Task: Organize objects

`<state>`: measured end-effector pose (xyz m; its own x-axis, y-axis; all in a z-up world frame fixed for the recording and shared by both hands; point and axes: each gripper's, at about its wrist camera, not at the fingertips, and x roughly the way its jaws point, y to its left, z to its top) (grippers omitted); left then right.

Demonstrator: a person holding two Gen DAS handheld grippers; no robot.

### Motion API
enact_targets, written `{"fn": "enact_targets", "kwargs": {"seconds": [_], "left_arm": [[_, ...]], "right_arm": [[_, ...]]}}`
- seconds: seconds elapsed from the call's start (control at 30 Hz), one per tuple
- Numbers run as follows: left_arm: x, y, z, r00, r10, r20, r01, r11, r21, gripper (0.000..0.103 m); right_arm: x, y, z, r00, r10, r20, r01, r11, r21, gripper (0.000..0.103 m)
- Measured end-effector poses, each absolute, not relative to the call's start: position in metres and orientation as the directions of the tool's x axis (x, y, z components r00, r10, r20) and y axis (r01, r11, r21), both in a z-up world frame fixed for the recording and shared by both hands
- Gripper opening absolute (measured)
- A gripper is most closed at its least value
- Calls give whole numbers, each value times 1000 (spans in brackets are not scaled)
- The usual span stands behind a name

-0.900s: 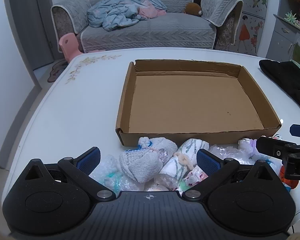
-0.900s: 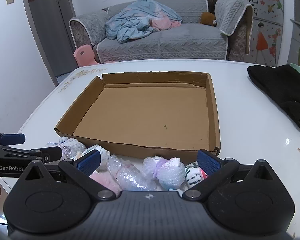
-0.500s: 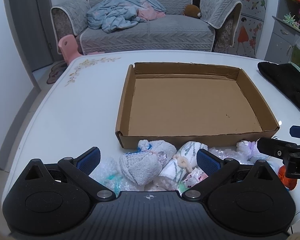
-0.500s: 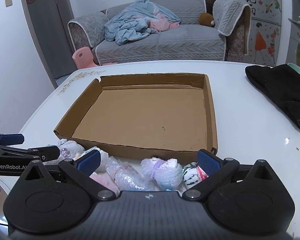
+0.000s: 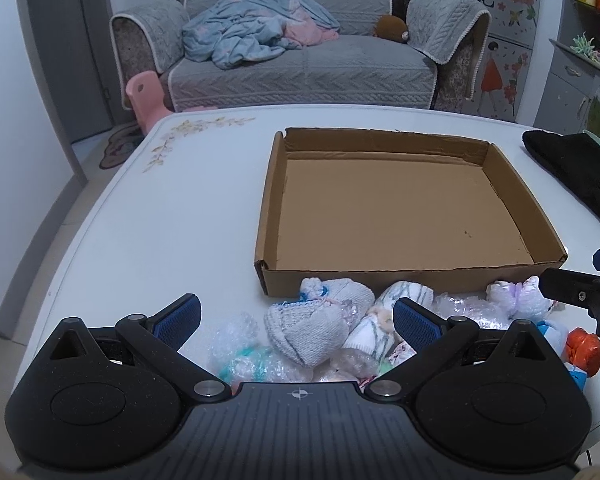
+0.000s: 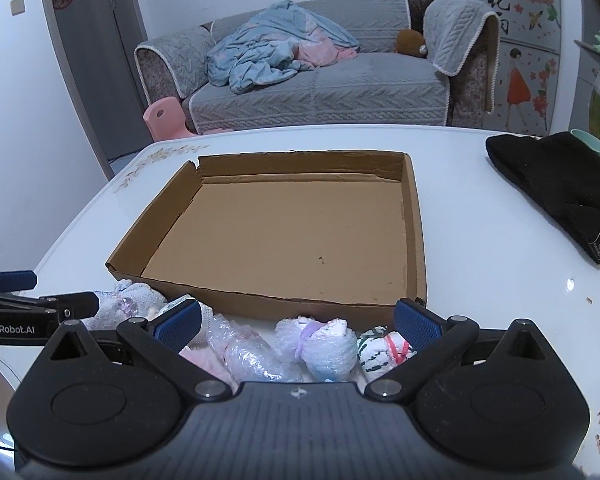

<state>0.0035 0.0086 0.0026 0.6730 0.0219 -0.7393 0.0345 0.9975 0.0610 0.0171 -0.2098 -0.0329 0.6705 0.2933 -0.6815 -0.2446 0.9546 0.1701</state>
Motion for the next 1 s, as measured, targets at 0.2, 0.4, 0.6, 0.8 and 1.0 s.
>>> {"fn": "enact_targets", "kwargs": {"seconds": [0.2, 0.4, 0.6, 0.8, 1.0], "left_arm": [[1, 8, 0, 671, 23, -741, 37, 997, 64, 102], [-1, 11, 0, 670, 29, -742, 31, 997, 68, 102], [-4, 11, 0, 676, 32, -736, 35, 997, 76, 102], [-6, 12, -1, 678, 34, -735, 36, 996, 80, 102], [-9, 12, -1, 677, 32, -735, 35, 997, 76, 102]], "right_arm": [[16, -213, -33, 671, 290, -682, -245, 955, 165, 103], [16, -216, -33, 671, 287, -684, -239, 957, 167, 103], [12, -223, -31, 682, 293, -670, -256, 954, 157, 103], [10, -233, -30, 694, 291, -659, -251, 955, 157, 103], [10, -234, -30, 696, 287, -658, -249, 956, 155, 103]]}}
